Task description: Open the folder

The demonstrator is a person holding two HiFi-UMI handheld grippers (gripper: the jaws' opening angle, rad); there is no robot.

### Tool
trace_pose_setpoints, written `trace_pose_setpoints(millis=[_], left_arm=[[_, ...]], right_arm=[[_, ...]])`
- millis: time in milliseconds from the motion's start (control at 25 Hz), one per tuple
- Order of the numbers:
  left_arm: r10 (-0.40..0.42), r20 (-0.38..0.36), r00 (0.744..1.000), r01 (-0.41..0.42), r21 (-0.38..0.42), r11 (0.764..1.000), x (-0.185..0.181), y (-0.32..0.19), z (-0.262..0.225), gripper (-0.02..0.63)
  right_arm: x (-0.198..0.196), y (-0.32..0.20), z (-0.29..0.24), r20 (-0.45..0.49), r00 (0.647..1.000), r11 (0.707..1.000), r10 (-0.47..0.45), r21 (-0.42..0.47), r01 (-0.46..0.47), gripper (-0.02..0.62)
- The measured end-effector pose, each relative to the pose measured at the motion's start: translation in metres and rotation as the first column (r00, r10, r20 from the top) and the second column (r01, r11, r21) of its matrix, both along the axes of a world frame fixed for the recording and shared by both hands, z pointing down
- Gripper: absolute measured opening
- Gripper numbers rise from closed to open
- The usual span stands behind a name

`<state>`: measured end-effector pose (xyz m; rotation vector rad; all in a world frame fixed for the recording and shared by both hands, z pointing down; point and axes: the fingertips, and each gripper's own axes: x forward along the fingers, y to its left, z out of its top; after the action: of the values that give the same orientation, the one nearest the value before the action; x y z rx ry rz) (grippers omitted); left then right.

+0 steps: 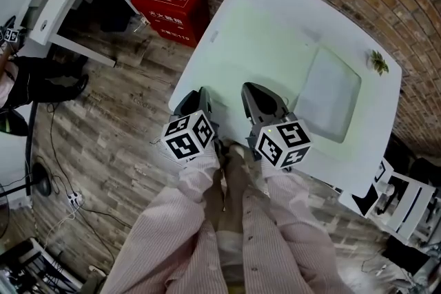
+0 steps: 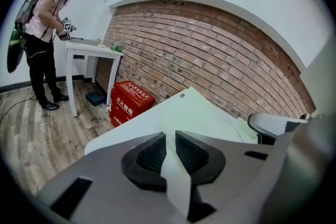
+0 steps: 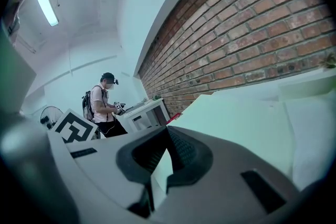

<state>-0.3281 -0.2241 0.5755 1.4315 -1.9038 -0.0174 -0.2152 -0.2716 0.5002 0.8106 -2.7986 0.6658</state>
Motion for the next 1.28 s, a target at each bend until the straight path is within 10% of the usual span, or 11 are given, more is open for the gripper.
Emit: trace_pose_setpoints(millis=[480,1280], left_arm=[[-0.046,-0.004,0.999,0.046,-0.067,0.997,-0.005,0.000,0.006,0.075],[0.007,0.074,0.997,-0.019,0.167,0.986,0.002,0.011,-0.045,0.089]], right_arm=[[0.002,-0.004,0.003,0.003,1.000,1.000,0.001,-0.009,-0.001,0.005],[0.005,-0.005,-0.020,0.017,1.000,0.999,0.018,0.035,-0.019,0.005]])
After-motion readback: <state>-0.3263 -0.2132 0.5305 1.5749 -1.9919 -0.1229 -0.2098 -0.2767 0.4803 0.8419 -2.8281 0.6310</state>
